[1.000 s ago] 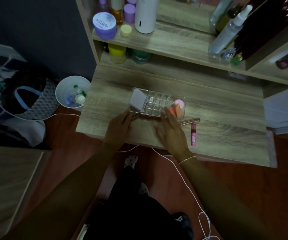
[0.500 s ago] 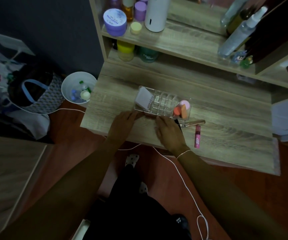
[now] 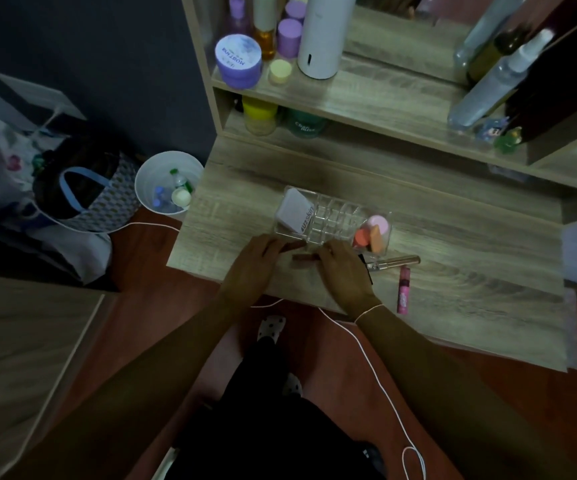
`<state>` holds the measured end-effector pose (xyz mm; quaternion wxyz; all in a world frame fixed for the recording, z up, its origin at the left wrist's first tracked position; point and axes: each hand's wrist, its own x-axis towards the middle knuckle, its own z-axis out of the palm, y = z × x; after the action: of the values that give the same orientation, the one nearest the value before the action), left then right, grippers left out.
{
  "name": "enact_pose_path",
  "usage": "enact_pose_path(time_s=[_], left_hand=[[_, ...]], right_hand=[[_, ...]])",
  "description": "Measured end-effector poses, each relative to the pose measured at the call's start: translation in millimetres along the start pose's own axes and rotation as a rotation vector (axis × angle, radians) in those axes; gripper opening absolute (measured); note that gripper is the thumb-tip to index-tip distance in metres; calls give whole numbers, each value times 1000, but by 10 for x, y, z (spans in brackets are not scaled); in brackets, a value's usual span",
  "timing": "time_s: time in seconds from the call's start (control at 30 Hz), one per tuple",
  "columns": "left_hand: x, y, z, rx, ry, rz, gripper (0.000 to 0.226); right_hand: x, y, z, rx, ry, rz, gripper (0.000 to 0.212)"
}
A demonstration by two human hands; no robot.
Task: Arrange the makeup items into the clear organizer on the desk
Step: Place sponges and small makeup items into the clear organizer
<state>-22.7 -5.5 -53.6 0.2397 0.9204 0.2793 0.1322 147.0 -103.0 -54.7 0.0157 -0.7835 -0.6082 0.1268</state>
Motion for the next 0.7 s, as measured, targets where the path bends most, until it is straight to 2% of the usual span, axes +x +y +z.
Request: enact_pose_path(time_s=[0.1, 0.27, 0.37, 0.47, 0.7], left_hand=[[145, 92, -96, -116, 73, -87, 42], [522, 189, -221, -276, 200, -182, 26], [705, 264, -223, -361, 224, -218, 30], [845, 316, -172, -375, 230, -160, 32], [1076, 342, -102, -419, 128, -101, 54]], right_hand=[[6, -14, -51, 194, 91, 54, 24], [14, 25, -196, 532, 250, 159, 21], [8, 71, -284, 584, 323, 149, 19], [12, 93, -354, 615, 372, 168, 20], [118, 197, -434, 623, 400, 235, 21]])
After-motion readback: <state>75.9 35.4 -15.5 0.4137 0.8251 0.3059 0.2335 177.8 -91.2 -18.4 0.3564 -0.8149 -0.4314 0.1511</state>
